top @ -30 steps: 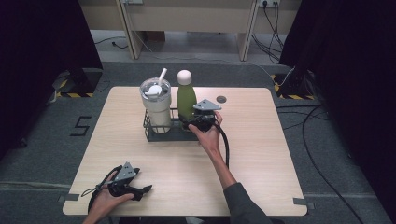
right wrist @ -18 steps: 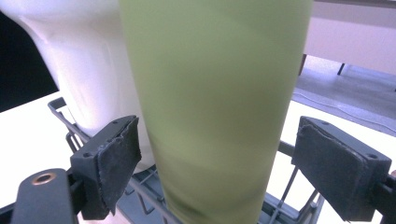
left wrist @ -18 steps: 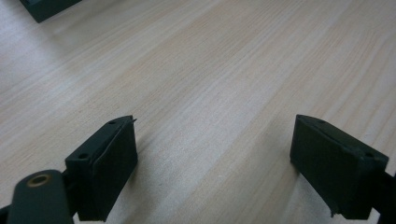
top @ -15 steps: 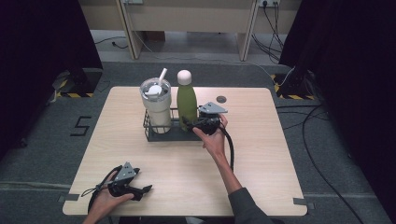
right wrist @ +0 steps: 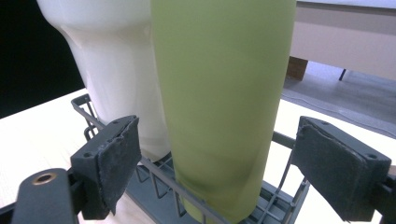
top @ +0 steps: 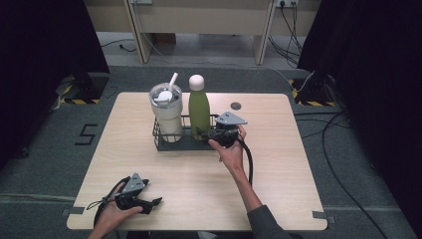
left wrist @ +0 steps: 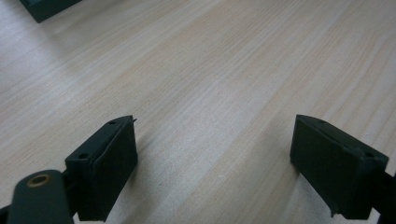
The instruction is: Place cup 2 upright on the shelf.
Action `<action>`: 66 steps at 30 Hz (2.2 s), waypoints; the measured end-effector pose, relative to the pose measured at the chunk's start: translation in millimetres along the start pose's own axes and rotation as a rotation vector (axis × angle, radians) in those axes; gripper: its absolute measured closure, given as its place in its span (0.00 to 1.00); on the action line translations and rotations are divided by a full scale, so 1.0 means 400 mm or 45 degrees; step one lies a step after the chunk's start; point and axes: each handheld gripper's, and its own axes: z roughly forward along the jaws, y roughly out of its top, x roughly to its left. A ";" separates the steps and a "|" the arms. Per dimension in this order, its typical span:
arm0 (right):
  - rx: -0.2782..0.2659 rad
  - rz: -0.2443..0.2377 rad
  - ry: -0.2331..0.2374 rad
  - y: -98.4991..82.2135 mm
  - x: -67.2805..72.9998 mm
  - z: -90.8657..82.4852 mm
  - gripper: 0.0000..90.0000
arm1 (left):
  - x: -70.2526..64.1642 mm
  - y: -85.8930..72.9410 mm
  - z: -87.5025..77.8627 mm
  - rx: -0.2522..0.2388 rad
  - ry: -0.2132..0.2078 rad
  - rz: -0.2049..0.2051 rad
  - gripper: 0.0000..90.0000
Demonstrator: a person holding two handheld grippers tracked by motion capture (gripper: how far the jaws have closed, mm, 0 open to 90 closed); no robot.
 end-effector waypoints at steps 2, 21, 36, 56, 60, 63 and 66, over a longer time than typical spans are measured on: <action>-0.008 0.005 -0.001 -0.001 0.001 -0.006 0.17 | 0.000 0.000 0.000 0.000 0.000 0.000 0.16; -0.016 0.008 0.000 -0.020 0.001 -0.064 0.17 | 0.000 0.000 0.000 -0.003 0.001 -0.001 0.16; -0.019 0.039 0.014 -0.056 0.003 -0.114 0.18 | 0.000 0.000 0.000 -0.002 0.001 -0.001 0.16; 0.022 0.029 0.016 -0.099 0.008 -0.165 0.18 | 0.000 0.000 0.000 0.000 0.000 0.001 0.16; 0.035 0.024 0.022 -0.110 0.011 -0.172 0.18 | 0.000 0.000 0.000 -0.002 0.001 0.000 0.16; 0.043 0.018 0.023 -0.115 0.015 -0.181 0.18 | 0.000 0.000 0.000 -0.002 0.000 0.000 0.16; 0.051 0.007 0.025 -0.122 0.017 -0.191 0.18 | 0.000 0.000 0.000 -0.002 0.000 0.001 0.16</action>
